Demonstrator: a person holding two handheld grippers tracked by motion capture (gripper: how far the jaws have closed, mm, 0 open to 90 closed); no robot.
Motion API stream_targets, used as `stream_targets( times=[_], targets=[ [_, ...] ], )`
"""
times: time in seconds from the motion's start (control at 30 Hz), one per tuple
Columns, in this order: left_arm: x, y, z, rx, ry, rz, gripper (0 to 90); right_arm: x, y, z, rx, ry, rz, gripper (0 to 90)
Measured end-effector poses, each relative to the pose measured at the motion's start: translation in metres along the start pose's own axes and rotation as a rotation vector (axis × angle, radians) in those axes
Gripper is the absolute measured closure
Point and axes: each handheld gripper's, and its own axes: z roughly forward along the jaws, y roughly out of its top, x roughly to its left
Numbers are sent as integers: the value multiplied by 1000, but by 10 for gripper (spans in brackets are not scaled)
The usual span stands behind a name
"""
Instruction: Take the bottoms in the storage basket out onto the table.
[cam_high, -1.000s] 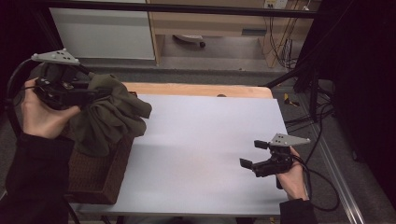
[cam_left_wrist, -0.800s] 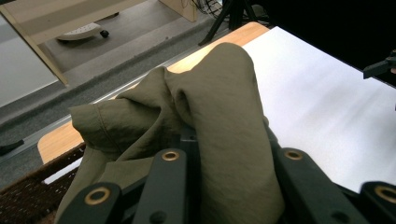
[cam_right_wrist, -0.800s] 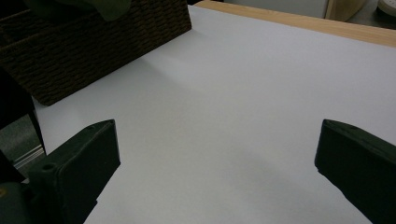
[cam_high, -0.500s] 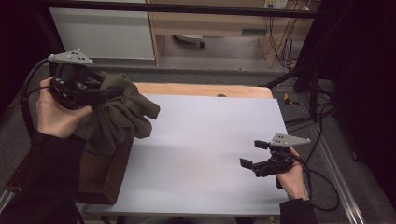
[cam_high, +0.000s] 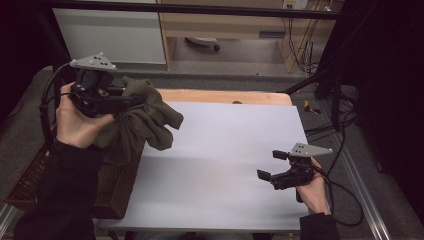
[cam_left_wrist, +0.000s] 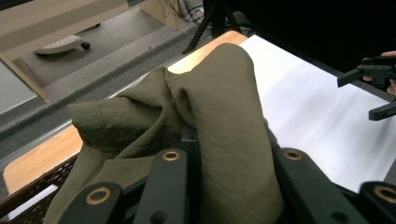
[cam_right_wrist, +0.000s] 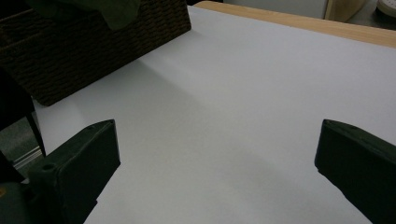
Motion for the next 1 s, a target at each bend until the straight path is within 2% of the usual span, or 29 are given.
stream_targets(
  times=[0.37, 0.87, 1.0],
  targets=[
    [-14, 5, 14, -13, -12, 22, 735, 0, 0, 0, -1, -1, 0, 6],
    [-29, 14, 30, -49, -73, 34, 737, 0, 0, 0, -4, 4, -2, 7],
    [-33, 14, 39, -45, -72, 43, 736, 0, 0, 0, -4, 3, -1, 7]
  ],
)
